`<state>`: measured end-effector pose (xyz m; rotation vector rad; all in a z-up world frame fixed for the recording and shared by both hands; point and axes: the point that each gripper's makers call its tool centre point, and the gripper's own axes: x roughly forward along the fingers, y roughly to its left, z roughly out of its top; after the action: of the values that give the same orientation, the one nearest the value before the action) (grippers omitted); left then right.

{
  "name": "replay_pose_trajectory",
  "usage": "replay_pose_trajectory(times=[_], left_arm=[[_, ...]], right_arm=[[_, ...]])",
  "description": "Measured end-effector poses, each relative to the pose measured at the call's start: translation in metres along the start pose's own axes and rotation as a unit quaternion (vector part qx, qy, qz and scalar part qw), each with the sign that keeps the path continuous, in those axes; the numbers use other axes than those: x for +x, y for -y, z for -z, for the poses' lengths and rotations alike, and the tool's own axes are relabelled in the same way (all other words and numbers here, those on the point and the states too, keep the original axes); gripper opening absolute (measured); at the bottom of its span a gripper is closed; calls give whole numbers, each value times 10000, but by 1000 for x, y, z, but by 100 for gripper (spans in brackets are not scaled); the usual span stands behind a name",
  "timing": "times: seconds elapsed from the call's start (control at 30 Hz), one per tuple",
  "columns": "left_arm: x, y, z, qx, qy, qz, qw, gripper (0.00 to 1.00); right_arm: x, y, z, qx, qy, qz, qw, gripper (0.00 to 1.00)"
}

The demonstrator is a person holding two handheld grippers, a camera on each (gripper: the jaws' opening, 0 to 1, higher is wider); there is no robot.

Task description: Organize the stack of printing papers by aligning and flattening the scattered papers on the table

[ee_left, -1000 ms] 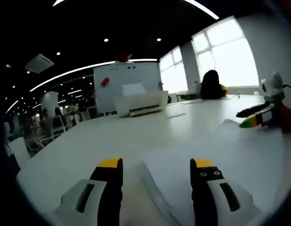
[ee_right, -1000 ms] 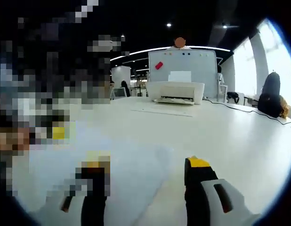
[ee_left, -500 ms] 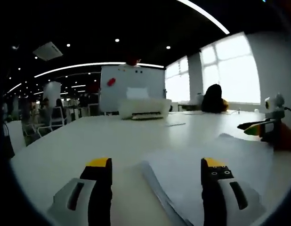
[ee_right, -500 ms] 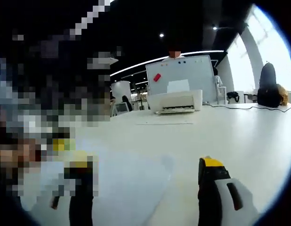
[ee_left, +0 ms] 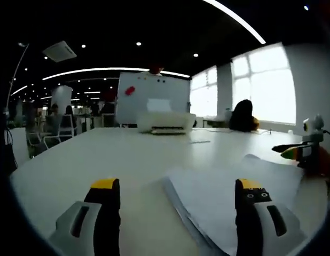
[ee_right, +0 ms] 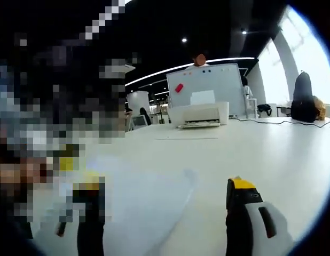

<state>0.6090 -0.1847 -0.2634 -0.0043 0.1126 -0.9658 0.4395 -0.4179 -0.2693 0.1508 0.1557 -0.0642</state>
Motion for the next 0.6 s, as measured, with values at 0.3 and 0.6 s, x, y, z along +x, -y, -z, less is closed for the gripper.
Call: replay_pose_trajectory(times=[0.3,0.6], left_arm=[[-23,1,4,304,-77,1,9995,97],[-43,-6,13,427,-318,-62,9986,97]], right_arm=[[-25,-9,4,37,29,-17,10000,90],[-48,-13,8,171,-3,20,9999,90]])
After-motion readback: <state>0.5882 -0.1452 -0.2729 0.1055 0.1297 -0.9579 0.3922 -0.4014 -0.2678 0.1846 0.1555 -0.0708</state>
